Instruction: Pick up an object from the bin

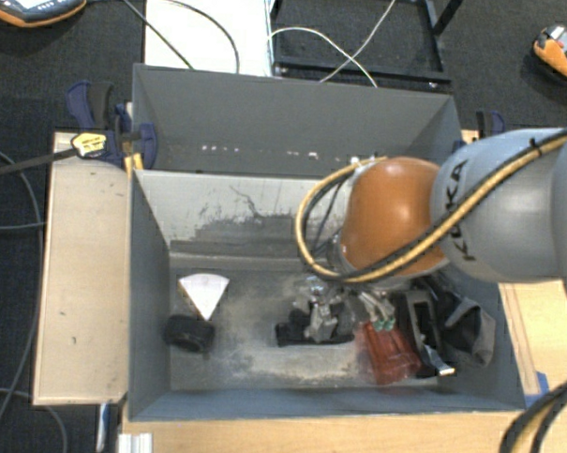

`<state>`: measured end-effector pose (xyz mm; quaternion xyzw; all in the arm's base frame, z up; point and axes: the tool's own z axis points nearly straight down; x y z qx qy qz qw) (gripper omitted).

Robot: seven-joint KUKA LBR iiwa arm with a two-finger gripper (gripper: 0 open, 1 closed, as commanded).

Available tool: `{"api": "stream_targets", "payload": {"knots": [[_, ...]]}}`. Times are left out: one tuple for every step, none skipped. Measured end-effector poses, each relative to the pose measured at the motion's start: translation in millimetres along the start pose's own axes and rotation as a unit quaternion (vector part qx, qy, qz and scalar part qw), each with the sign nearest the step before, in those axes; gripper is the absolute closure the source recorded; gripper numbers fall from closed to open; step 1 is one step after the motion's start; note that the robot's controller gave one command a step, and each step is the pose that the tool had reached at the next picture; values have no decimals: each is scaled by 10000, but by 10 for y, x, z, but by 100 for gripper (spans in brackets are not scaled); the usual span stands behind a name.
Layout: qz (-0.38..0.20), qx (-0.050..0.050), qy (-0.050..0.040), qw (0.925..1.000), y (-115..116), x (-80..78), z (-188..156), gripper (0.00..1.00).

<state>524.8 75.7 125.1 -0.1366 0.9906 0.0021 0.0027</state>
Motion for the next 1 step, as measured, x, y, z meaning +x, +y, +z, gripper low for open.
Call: {"api": "stream_targets", "payload": {"knots": [[4, 0, -7, 10000, 1, -2, -80, 100]]}}
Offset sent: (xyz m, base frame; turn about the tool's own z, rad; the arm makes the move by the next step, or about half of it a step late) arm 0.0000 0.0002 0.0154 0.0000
